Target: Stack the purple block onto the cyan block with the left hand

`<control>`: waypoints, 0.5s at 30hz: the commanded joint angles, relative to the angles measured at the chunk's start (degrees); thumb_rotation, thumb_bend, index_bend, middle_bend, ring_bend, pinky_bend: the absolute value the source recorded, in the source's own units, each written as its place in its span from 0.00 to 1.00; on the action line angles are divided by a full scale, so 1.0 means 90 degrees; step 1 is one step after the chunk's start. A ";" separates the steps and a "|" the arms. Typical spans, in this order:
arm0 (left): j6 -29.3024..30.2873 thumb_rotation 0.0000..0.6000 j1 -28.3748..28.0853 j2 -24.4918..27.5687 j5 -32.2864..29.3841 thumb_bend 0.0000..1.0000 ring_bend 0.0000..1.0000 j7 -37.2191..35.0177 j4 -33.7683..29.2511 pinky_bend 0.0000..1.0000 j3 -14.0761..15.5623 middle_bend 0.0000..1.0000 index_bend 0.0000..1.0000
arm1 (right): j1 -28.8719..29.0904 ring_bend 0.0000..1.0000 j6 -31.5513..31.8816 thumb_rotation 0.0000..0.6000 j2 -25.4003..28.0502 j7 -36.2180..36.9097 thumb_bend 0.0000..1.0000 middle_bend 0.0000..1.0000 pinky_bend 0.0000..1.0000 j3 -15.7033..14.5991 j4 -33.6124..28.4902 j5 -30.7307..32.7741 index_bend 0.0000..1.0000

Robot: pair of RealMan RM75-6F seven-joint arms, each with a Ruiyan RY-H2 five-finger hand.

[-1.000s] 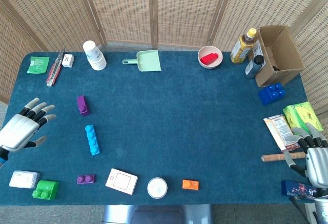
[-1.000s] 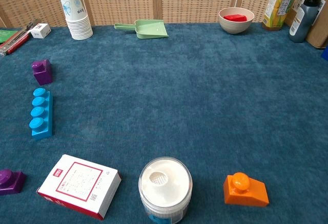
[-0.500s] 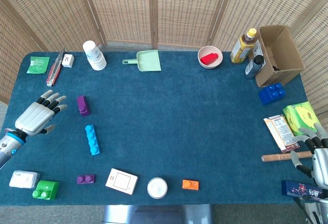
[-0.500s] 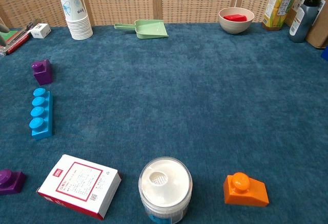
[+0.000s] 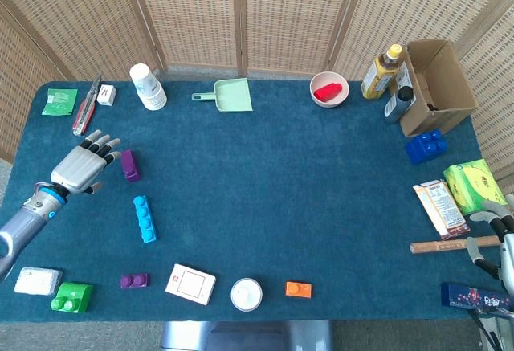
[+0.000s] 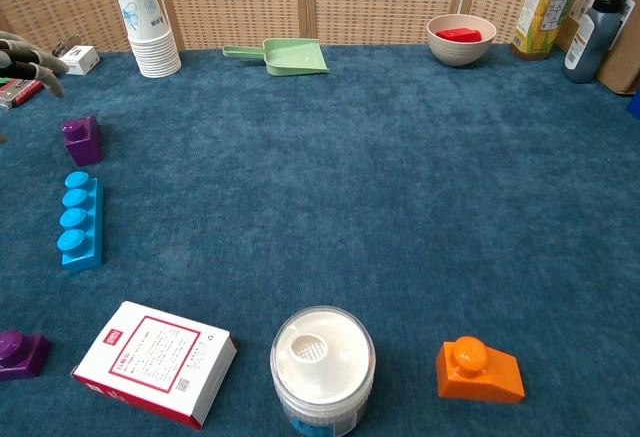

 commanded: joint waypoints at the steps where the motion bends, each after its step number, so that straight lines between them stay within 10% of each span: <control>1: -0.0138 1.00 -0.0143 -0.0194 -0.0040 0.33 0.03 -0.0070 0.0224 0.00 0.0039 0.06 0.19 | -0.0015 0.11 0.0000 1.00 0.0013 -0.0016 0.34 0.29 0.19 0.0012 -0.0005 0.0034 0.38; 15: -0.0537 1.00 -0.0595 -0.0938 -0.0127 0.33 0.02 -0.0383 0.1149 0.00 0.0211 0.06 0.19 | -0.0142 0.11 0.0091 1.00 0.0066 -0.0059 0.34 0.29 0.19 0.0064 -0.0022 0.0178 0.38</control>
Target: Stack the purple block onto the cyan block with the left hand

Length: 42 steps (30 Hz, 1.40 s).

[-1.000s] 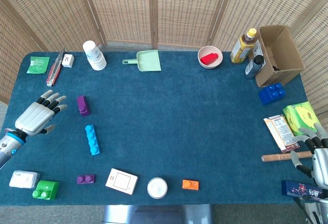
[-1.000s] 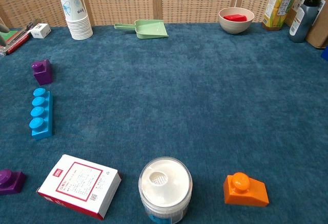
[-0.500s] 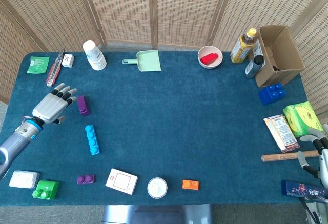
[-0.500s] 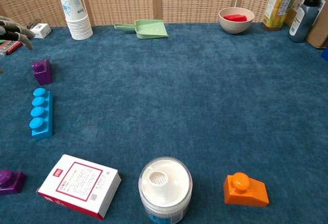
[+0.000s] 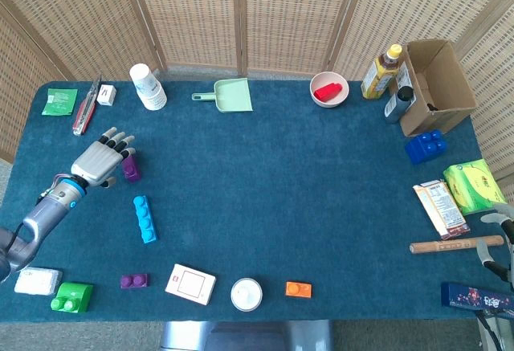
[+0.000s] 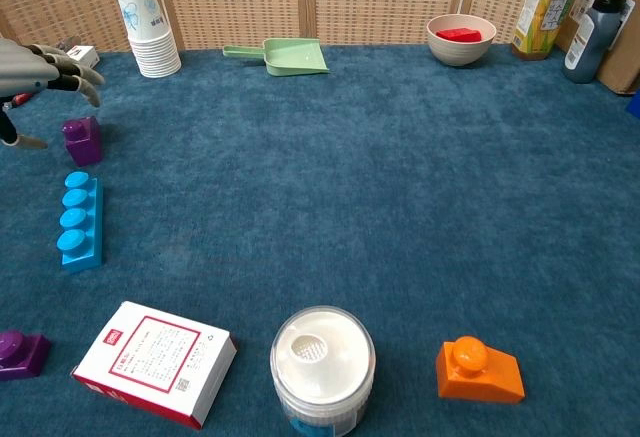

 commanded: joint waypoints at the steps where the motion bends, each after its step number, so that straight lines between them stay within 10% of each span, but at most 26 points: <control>1: -0.0105 1.00 -0.0104 -0.0136 -0.0040 0.33 0.02 -0.0087 0.0162 0.00 0.0032 0.06 0.19 | -0.0024 0.11 0.0022 1.00 0.0011 -0.0001 0.34 0.29 0.19 0.0005 -0.0003 0.0012 0.38; 27: -0.0348 1.00 -0.0463 -0.0570 -0.0075 0.33 0.05 -0.0338 0.0714 0.00 0.0339 0.10 0.57 | -0.0176 0.11 0.0136 1.00 0.0031 0.0020 0.34 0.29 0.19 0.0049 0.0019 0.0069 0.38; 42: 0.0457 1.00 -0.0526 0.0345 0.0229 0.33 0.07 -0.0561 -0.0342 0.00 0.0531 0.14 0.64 | -0.0118 0.11 0.0121 1.00 -0.0076 -0.0072 0.34 0.29 0.19 0.0083 -0.0005 -0.0009 0.38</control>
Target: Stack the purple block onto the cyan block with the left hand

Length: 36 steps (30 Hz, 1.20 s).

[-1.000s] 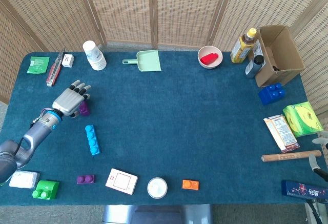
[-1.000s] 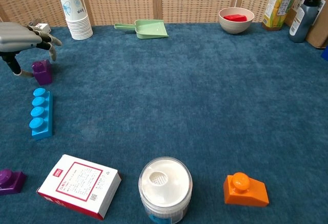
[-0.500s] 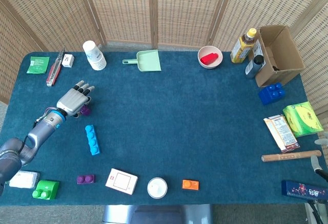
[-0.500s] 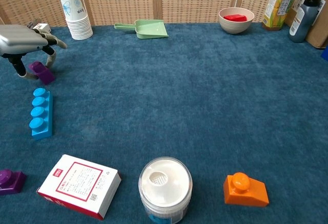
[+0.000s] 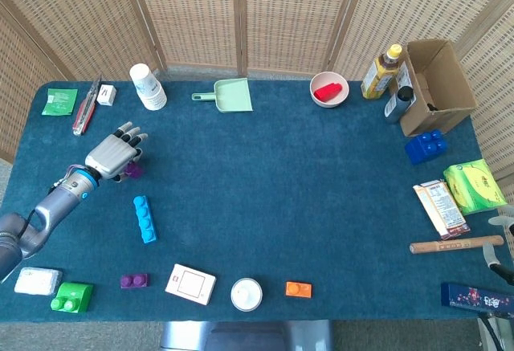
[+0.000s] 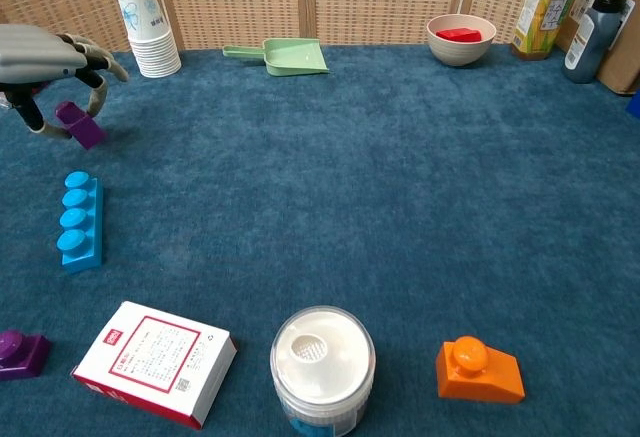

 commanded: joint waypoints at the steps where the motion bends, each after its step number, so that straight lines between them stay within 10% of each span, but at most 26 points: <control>1: 0.0419 1.00 0.0028 0.0367 0.0197 0.33 0.07 -0.0005 -0.0447 0.00 0.0107 0.14 0.64 | 0.0022 0.11 -0.0026 1.00 -0.0015 -0.0031 0.34 0.29 0.19 0.0007 -0.0011 -0.0003 0.38; 16: 0.1770 1.00 0.0469 0.1568 0.0718 0.33 0.07 0.0400 -0.2403 0.00 0.0425 0.15 0.64 | 0.0267 0.11 -0.0277 1.00 -0.0203 -0.0159 0.34 0.29 0.19 0.0049 -0.0039 -0.0077 0.38; 36: 0.1779 1.00 0.0446 0.1460 0.1321 0.33 0.06 0.0796 -0.2625 0.00 0.0705 0.15 0.63 | 0.0219 0.11 -0.0227 1.00 -0.0216 -0.0158 0.34 0.29 0.19 0.0048 -0.0040 0.0004 0.38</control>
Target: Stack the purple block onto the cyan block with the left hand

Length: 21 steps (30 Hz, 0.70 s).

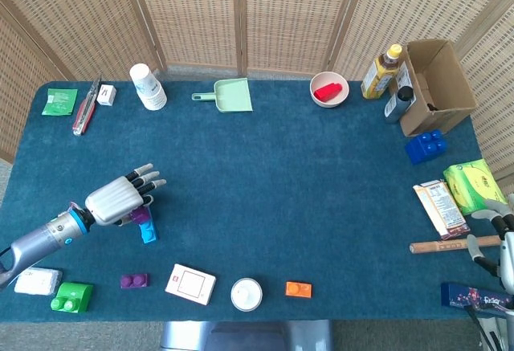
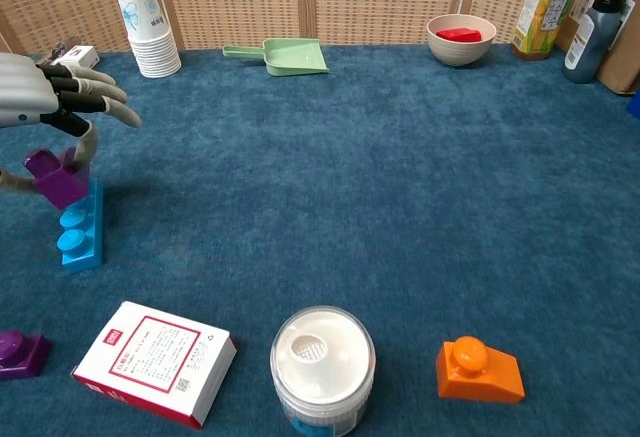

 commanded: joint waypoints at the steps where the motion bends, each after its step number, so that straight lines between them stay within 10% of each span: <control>1: 0.0038 1.00 -0.0017 -0.0010 0.0074 0.33 0.07 0.0028 0.0071 0.00 0.0027 0.15 0.63 | -0.0001 0.11 0.0007 1.00 -0.0004 -0.0012 0.34 0.29 0.19 0.0002 -0.0008 0.0000 0.38; 21: 0.0618 1.00 -0.0093 -0.0416 0.0833 0.33 0.06 -0.0112 0.1061 0.00 0.0356 0.15 0.61 | -0.0022 0.11 0.0104 1.00 -0.0068 -0.0222 0.34 0.29 0.19 0.0000 -0.0147 -0.0036 0.38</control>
